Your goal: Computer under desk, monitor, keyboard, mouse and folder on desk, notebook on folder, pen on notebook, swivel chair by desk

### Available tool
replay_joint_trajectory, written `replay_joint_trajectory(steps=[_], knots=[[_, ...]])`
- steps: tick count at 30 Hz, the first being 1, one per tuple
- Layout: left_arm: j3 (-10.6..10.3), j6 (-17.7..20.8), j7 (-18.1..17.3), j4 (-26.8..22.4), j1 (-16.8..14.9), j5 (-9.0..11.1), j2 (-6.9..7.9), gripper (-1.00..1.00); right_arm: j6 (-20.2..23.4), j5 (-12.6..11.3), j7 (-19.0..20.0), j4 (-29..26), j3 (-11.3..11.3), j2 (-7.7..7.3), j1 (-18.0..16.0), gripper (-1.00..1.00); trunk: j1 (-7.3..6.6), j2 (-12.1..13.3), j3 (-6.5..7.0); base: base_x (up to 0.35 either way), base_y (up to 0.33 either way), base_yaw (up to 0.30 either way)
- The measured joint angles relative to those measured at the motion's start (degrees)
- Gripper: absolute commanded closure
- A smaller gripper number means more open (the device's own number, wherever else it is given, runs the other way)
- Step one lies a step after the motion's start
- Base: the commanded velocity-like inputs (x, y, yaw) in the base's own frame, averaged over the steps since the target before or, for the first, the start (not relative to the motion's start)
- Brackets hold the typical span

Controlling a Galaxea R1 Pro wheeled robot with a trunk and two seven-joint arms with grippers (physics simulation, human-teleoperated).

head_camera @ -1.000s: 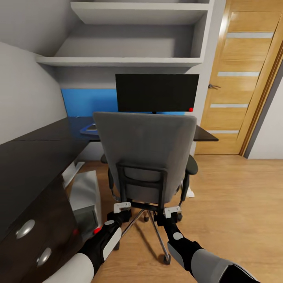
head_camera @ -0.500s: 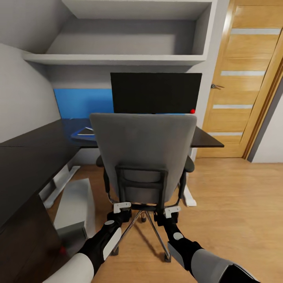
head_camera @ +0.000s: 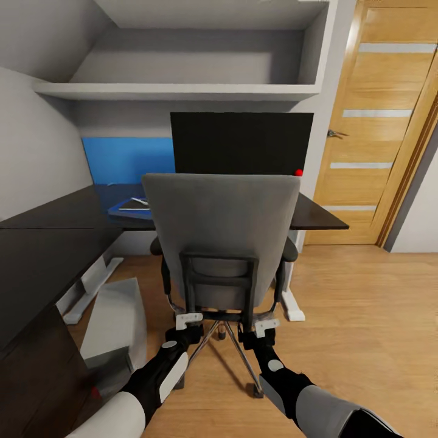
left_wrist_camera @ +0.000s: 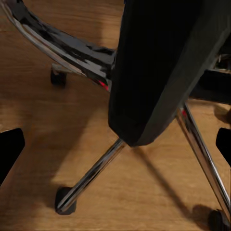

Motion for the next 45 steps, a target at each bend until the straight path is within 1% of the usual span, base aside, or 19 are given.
replay_joint_trajectory(steps=[23,33,39,45], knots=[[0.0,-0.1,-0.1,0.0,0.0,0.0,0.0,-1.0,0.0,0.1,0.0,0.1,-0.1,0.0,0.0,-1.0,0.0,0.0,0.0,-0.33,-0.001,0.0],[0.0,-0.1,-0.1,0.0,0.0,0.0,0.0,-1.0,0.2,0.0,0.1,0.0,-0.1,0.0,0.0,-1.0,0.0,0.0,0.0,-0.333,-0.08,0.0],[0.0,-0.1,0.0,-0.1,0.0,0.0,-0.02,-1.0,0.2,0.0,0.1,-0.1,-0.1,0.0,0.0,-1.0,-0.15,0.1,1.32,-0.333,-0.115,0.0],[-0.4,-0.1,0.0,-0.1,0.0,0.0,-0.18,-1.0,0.1,0.1,0.1,0.2,-0.2,-0.13,0.0,-1.0,-1.46,2.5,2.4,-0.333,-0.006,0.0]])
